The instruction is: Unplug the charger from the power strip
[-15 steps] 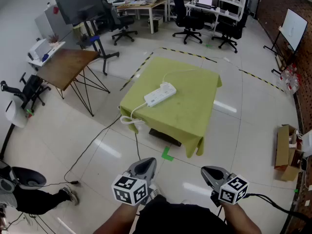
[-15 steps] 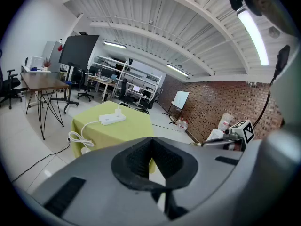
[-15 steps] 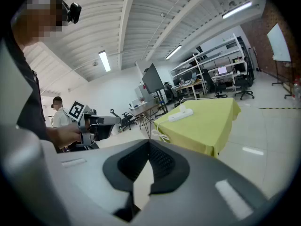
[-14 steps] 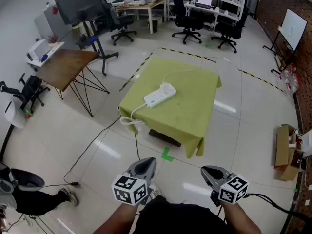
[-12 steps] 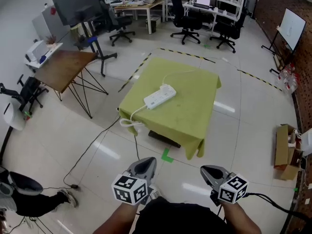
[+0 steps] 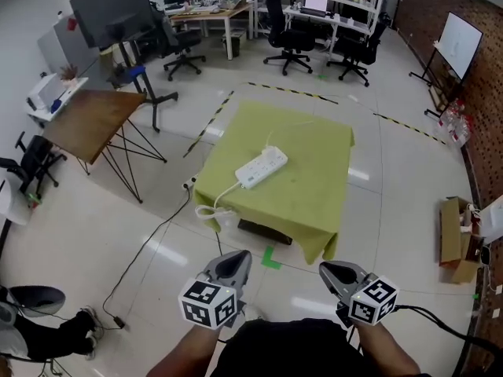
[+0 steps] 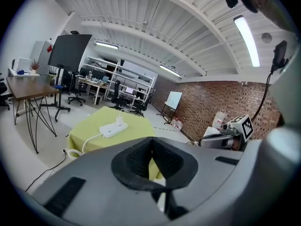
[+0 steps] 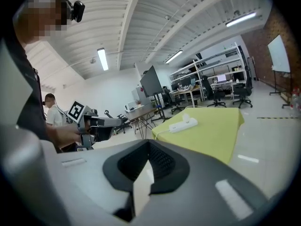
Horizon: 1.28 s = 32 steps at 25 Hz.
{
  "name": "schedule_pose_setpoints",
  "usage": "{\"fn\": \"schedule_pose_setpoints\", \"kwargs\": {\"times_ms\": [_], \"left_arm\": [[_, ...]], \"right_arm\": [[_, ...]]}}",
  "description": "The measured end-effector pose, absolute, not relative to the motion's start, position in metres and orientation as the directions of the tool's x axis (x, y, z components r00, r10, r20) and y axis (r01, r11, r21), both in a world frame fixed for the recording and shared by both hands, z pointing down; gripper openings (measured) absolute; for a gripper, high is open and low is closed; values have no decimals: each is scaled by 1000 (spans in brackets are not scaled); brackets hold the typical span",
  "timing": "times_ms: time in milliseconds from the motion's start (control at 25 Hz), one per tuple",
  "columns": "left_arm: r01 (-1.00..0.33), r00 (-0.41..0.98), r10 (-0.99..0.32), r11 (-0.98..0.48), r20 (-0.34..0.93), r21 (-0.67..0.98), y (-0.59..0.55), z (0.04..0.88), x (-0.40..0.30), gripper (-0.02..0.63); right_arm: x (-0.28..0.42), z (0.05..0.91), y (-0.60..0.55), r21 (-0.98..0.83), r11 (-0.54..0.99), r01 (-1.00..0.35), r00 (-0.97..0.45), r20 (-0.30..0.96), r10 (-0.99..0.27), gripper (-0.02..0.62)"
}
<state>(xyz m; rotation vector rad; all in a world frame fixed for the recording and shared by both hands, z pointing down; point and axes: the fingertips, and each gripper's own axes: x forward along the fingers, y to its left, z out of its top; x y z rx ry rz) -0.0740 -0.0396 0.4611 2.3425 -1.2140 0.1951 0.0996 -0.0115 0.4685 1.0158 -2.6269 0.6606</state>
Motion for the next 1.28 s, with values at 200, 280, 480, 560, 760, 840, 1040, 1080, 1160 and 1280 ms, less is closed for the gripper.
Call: {"fn": "schedule_pose_setpoints", "kwargs": {"times_ms": [200,280,480,560,760,840,1040,1080,1160,1280], "left_arm": [[-784,615,-716,-508,331,357,-45,465,-95,6],[-785,613,-716,-505,334,357,-44,466,-104,6],[-809,582,-730,-474,359,348,-40,471,-131,6],[-819,566,-736,-451,371,355,-37,476,-141,6],[-837,533,-756,-407,379,365,-34,487,-167,6],[-847,514,-768,-385,382,366,-36,487,-172,6],[-881,446,-801,-313,400,356,-44,490,-179,6],[-884,438,-804,-304,403,355,-49,492,-179,6],[-889,426,-809,-290,405,355,-62,493,-180,6],[-899,406,-816,-275,412,341,-91,493,-188,6]], "right_arm": [[78,468,-25,-292,651,-701,-709,384,-591,3],[71,469,-29,-284,656,-699,-708,398,-583,3],[45,470,-44,-254,692,-676,-721,425,-548,3],[32,469,-52,-240,709,-663,-728,427,-536,3],[1,472,-76,-193,747,-636,-739,431,-518,3],[-2,475,-90,-172,755,-633,-735,440,-516,3],[-1,495,-143,-72,763,-643,-693,479,-539,13],[-2,499,-156,-64,762,-645,-688,481,-543,20],[-6,505,-185,-59,756,-652,-683,481,-550,33],[-12,513,-230,-49,744,-666,-669,481,-567,58]]}}
